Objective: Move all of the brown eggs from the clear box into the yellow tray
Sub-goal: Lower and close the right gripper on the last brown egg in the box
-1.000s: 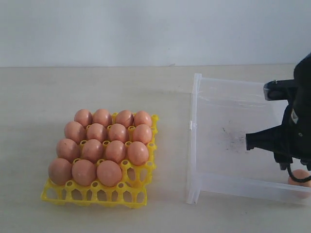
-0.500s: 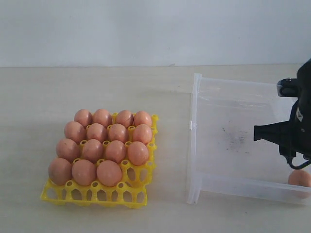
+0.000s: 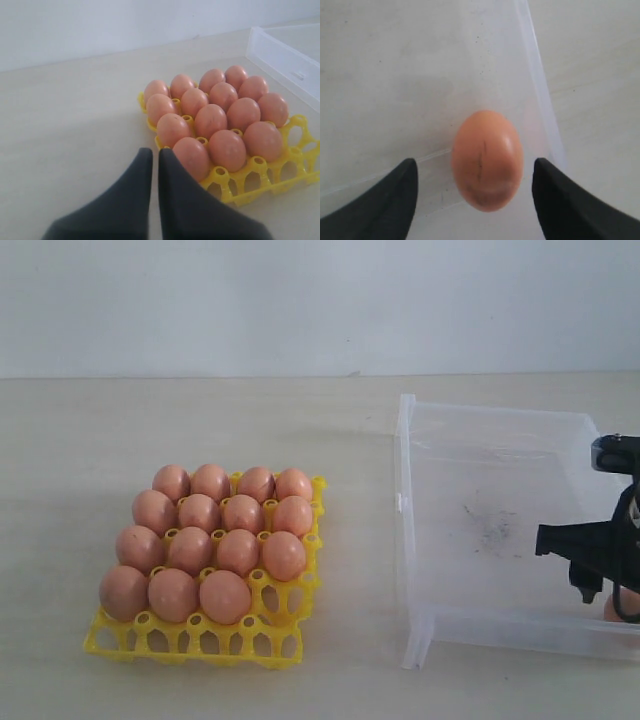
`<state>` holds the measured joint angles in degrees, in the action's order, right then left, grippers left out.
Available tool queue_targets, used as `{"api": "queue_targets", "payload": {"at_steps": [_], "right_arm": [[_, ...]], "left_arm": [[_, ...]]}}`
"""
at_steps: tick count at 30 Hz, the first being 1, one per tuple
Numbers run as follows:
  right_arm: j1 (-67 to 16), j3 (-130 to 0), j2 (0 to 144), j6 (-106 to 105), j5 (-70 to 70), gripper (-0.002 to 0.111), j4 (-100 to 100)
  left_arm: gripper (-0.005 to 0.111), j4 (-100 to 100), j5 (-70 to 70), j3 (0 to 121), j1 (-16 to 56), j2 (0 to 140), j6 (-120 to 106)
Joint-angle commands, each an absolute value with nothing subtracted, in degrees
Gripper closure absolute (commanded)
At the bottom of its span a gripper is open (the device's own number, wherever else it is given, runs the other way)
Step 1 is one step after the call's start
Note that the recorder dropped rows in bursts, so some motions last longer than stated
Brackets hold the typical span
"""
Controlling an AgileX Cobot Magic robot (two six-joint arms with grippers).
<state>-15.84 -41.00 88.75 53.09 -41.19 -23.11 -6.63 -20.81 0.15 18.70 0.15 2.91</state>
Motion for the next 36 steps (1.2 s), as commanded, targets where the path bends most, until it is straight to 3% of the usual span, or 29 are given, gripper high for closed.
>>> {"api": "queue_targets", "payload": {"at_steps": [1, 23, 36], "right_arm": [[-14.5, -40.7, 88.6, 54.0, -39.6, 0.052, -23.6], [-14.3, -40.7, 89.0, 58.3, -37.3, 0.052, -25.2], [-14.3, -40.7, 99.4, 59.2, -32.2, 0.052, -25.8]], "left_arm": [[0.103, -6.7, -20.6, 0.0, 19.2, 0.0, 3.4], [0.103, -6.7, -20.6, 0.0, 19.2, 0.0, 3.4], [0.103, -6.7, -20.6, 0.0, 19.2, 0.0, 3.4]]}}
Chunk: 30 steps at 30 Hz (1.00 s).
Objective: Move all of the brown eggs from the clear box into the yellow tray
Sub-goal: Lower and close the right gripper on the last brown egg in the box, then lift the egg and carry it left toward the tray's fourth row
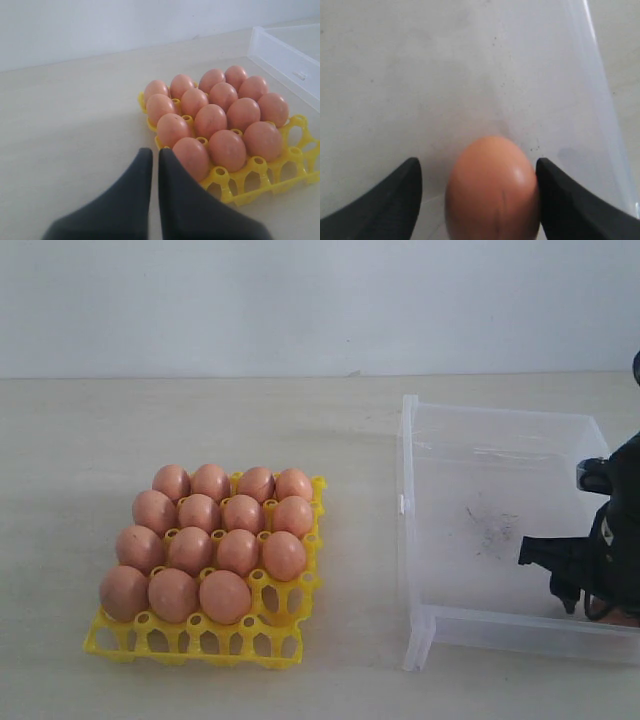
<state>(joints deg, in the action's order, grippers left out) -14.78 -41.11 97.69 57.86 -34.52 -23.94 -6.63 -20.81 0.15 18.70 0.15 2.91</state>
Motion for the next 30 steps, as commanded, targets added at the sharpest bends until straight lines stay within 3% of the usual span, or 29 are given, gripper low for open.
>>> {"api": "queue_targets", "payload": {"at_steps": [1, 6, 8, 9, 11, 20, 30], "right_arm": [[-14.3, -40.7, 99.4, 60.7, -32.1, 0.052, -27.1], [-14.3, -40.7, 99.4, 64.5, -30.7, 0.052, -30.9], [-14.3, -40.7, 99.4, 64.6, -29.2, 0.066, -31.9], [-14.3, -40.7, 99.4, 64.6, -28.4, 0.084, -31.9], [-14.3, -40.7, 99.4, 63.9, -27.3, 0.108, -31.9], [-14.3, -39.7, 99.4, 64.1, -4.8, 0.108, -47.9], [-14.3, -39.4, 99.4, 54.9, 7.5, 0.108, -52.2]], "left_arm": [[0.103, -6.7, -20.6, 0.0, 19.2, 0.0, 3.4], [0.103, -6.7, -20.6, 0.0, 19.2, 0.0, 3.4], [0.103, -6.7, -20.6, 0.0, 19.2, 0.0, 3.4], [0.103, -6.7, -20.6, 0.0, 19.2, 0.0, 3.4], [0.103, -6.7, -20.6, 0.0, 19.2, 0.0, 3.4], [0.103, -6.7, -20.6, 0.0, 19.2, 0.0, 3.4], [0.103, -6.7, -20.6, 0.0, 19.2, 0.0, 3.4]]}}
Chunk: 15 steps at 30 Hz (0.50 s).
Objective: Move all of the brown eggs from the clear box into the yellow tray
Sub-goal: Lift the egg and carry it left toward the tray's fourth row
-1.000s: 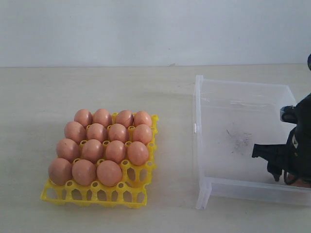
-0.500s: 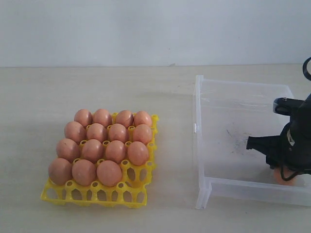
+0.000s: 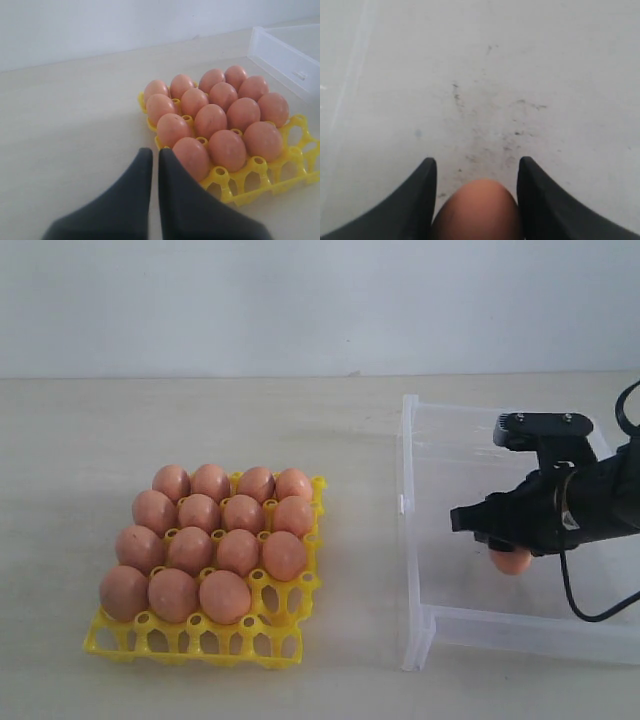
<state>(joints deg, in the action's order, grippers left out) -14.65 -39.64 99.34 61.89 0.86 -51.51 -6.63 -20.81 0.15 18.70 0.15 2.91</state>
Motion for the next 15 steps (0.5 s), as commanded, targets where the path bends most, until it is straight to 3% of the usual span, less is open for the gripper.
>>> {"api": "queue_targets", "payload": {"at_steps": [1, 7, 9, 13, 15], "right_arm": [[-14.3, -39.4, 99.4, 51.5, 9.6, 0.108, -50.3], [-14.3, -37.3, 99.4, 11.8, 20.1, 0.108, -7.5], [-15.0, -30.9, 99.4, -5.9, 36.9, 0.108, 9.8], [-15.3, -20.2, 100.7, 0.0, 67.6, 0.108, 7.1], [-15.3, -18.5, 101.7, 3.3, 70.0, 0.108, 0.5]], "left_arm": [[0.103, -6.7, -20.6, 0.0, 19.2, 0.0, 3.4], [0.103, -6.7, -20.6, 0.0, 19.2, 0.0, 3.4], [0.103, -6.7, -20.6, 0.0, 19.2, 0.0, 3.4], [0.103, -6.7, -20.6, 0.0, 19.2, 0.0, 3.4], [0.103, -6.7, -20.6, 0.0, 19.2, 0.0, 3.4]]}}
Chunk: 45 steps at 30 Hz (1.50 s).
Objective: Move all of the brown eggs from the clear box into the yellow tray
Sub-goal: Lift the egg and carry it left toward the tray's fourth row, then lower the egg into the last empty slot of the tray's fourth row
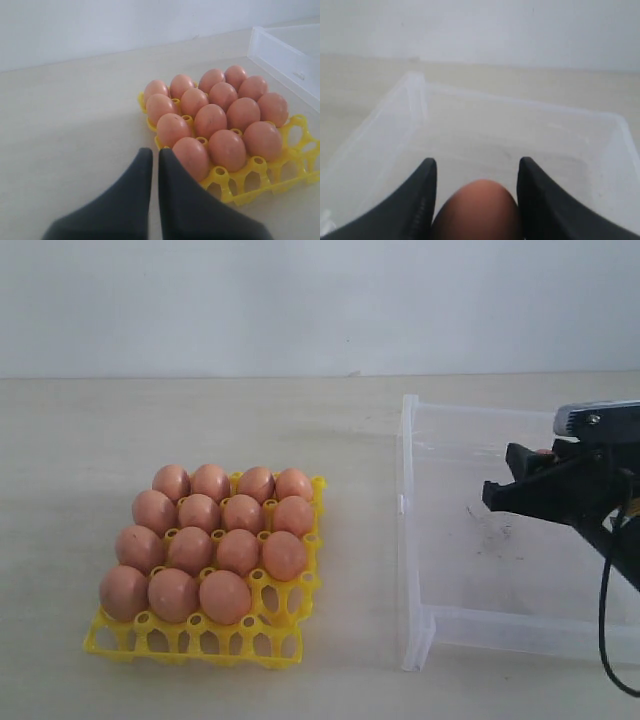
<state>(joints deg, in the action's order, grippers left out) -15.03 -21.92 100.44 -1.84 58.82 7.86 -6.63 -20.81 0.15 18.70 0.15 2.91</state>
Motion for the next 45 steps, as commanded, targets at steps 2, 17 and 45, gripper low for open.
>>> {"api": "queue_targets", "payload": {"at_steps": [2, 17, 45], "right_arm": [[-15.3, -18.3, 101.9, 4.4, 70.0, 0.108, -4.0], [-36.6, -26.9, 105.7, 8.1, 70.0, 0.108, -17.8], [-51.2, -30.7, 112.7, 4.5, 70.0, 0.108, 0.0]], "left_arm": [[0.103, -6.7, -20.6, 0.0, 19.2, 0.0, 3.4], [0.103, -6.7, -20.6, 0.0, 19.2, 0.0, 3.4], [0.103, -6.7, -20.6, 0.0, 19.2, 0.0, 3.4]]}}
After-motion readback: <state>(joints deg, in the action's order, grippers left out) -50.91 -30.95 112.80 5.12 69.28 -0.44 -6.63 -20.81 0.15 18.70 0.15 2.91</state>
